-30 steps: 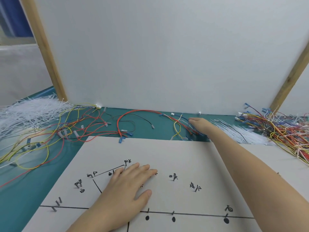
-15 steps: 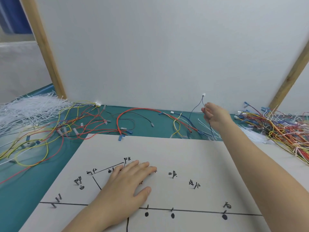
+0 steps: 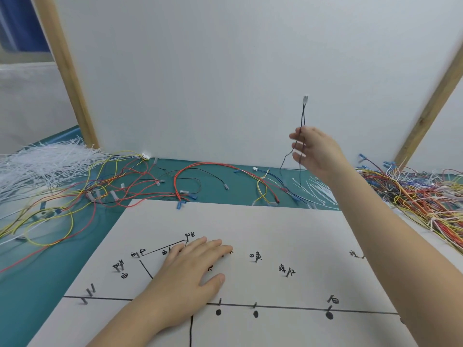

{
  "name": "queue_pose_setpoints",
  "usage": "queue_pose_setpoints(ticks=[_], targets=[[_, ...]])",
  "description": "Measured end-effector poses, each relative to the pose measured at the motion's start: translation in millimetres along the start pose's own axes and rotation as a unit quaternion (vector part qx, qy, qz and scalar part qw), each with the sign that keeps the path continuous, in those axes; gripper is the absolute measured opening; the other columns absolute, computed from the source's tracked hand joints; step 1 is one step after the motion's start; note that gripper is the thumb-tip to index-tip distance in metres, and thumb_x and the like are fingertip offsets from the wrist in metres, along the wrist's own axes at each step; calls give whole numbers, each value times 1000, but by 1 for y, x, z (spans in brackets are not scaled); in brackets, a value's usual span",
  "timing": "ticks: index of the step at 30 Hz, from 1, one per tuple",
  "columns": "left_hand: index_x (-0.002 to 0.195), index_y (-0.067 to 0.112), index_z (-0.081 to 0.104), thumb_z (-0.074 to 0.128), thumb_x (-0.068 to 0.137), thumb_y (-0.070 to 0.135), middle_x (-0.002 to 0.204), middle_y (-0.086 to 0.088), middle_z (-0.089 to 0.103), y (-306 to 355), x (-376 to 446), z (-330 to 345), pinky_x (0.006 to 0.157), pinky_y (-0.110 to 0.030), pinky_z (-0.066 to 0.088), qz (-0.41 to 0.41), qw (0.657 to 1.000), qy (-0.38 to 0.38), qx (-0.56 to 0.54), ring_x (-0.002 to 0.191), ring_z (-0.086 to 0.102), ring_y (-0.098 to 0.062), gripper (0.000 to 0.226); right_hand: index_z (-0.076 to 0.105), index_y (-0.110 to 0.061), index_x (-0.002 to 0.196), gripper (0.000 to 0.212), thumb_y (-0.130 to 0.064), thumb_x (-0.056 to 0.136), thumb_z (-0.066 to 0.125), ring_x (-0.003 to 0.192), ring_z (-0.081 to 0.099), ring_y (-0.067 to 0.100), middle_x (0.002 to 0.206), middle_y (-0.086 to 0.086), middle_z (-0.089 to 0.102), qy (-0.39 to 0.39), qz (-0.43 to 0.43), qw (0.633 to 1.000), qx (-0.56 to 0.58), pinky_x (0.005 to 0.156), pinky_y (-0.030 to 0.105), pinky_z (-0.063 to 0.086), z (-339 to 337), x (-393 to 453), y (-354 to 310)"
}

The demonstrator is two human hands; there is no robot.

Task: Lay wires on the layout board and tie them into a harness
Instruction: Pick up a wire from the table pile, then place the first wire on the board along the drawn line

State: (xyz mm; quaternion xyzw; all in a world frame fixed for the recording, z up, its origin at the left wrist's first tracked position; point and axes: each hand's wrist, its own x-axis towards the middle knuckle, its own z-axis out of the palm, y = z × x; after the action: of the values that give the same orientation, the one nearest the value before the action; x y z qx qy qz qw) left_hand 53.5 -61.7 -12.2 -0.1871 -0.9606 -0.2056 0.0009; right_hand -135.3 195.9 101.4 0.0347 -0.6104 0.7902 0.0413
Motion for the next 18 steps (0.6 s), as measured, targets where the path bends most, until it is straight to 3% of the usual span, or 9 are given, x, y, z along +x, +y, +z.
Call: queue_pose_setpoints(ticks=[4,6,8,11,12,15,17,18], targets=[[135,54,19,39,95,42,138,40,10,0,0,-2,111,-21,1,13,1000,5,-23,134,3,13,46,49,-16,87,19,-13,101,37,69,62,13,79,-1,71,-69,-94,992,48,65,24,52,30,-43,-24],[137,49,22,45,95,37,131,45,11,4,0,-4,106,-8,7,8,993,51,-102,122,8,28,49,49,-15,92,17,-9,101,35,69,64,14,72,-1,68,-99,-66,986,118,67,25,55,45,-72,-25],[134,46,29,51,93,33,131,43,24,8,2,-10,98,1,16,-21,960,128,-249,119,19,30,48,53,-12,100,20,-6,100,35,65,65,14,66,-1,65,-136,6,972,189,66,25,56,61,-103,-14],[129,34,43,50,91,38,132,25,47,15,-1,-16,97,-3,31,-20,876,181,-447,124,39,11,39,58,-10,105,24,-3,98,36,61,65,15,64,1,63,-191,123,952,204,62,27,57,82,-144,15],[127,28,48,47,92,39,129,19,53,17,-2,-18,96,-4,32,-7,864,183,-469,125,42,6,37,58,-9,103,23,-3,98,36,60,66,16,64,2,63,-198,156,945,210,61,27,57,86,-154,24],[124,18,51,46,86,51,123,13,61,22,-6,-23,101,-16,36,43,865,165,-472,121,50,-3,50,55,-8,95,19,-2,98,38,58,66,18,65,5,64,-168,195,934,246,57,26,57,93,-169,42],[124,14,50,62,67,68,106,-1,70,24,-5,-25,101,-31,41,11,856,107,-505,106,62,-16,79,53,-10,91,18,-3,98,39,60,66,16,68,5,68,-137,170,945,244,58,24,56,92,-171,49],[122,19,50,69,63,61,92,-2,72,25,-4,-23,96,-32,45,-9,853,90,-514,93,66,-17,75,52,-11,90,18,-3,98,39,61,66,14,71,4,70,-130,156,949,240,60,23,56,91,-170,53]])
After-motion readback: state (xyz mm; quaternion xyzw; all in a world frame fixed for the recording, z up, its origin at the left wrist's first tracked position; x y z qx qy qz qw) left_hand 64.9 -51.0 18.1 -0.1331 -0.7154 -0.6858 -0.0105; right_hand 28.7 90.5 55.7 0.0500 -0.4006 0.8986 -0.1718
